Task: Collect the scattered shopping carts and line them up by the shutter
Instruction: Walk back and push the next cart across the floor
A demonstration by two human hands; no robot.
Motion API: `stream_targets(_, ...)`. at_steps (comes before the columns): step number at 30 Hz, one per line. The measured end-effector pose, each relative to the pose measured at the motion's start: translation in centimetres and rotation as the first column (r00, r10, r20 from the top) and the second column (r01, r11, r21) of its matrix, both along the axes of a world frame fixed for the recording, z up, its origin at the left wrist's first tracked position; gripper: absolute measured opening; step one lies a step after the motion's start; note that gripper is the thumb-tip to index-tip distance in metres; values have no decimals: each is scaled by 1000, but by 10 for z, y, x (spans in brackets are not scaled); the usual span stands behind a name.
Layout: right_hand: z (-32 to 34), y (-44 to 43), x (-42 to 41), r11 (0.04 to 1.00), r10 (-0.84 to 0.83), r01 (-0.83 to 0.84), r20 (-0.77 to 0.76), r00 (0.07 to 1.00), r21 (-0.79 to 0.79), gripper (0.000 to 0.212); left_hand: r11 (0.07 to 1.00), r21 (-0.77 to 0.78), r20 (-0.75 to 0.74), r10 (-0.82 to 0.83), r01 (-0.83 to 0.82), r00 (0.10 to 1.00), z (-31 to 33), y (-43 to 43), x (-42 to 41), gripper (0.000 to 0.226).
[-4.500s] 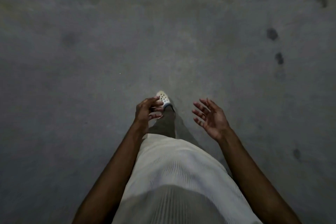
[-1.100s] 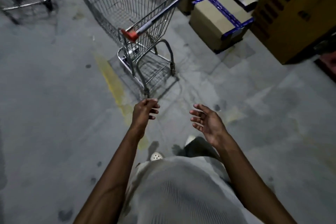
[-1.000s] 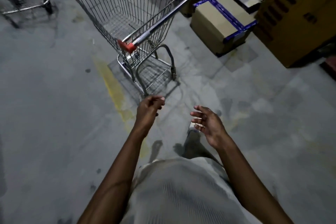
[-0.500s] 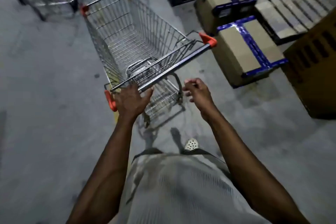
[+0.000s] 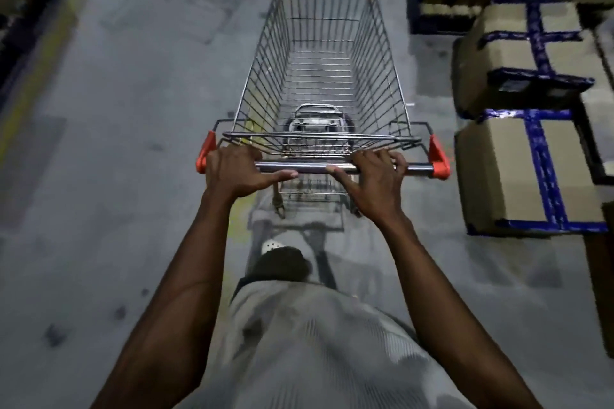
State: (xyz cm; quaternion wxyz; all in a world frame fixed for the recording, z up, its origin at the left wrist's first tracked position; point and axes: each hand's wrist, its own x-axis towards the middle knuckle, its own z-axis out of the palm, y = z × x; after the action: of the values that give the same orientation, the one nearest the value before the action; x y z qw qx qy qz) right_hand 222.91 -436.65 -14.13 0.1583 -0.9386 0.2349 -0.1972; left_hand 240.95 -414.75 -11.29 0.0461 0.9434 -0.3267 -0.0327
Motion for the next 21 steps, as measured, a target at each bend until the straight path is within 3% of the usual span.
stream_targets(7, -17, 9, 91, 950, -128, 166, 155, 980, -266, 44, 996, 44, 38, -83, 81, 996, 4, -26, 117, 98)
stream_targets(16, -22, -17, 164, 906, -276, 328, 214, 937, -268, 40, 988, 12, -81, -151, 153, 985, 22, -67, 178, 93)
stream_targets(21, -23, -42, 192, 894, -299, 350, 210, 931, -279, 39, 987, 46, -51, -150, 152, 987, 24, -91, 201, 95)
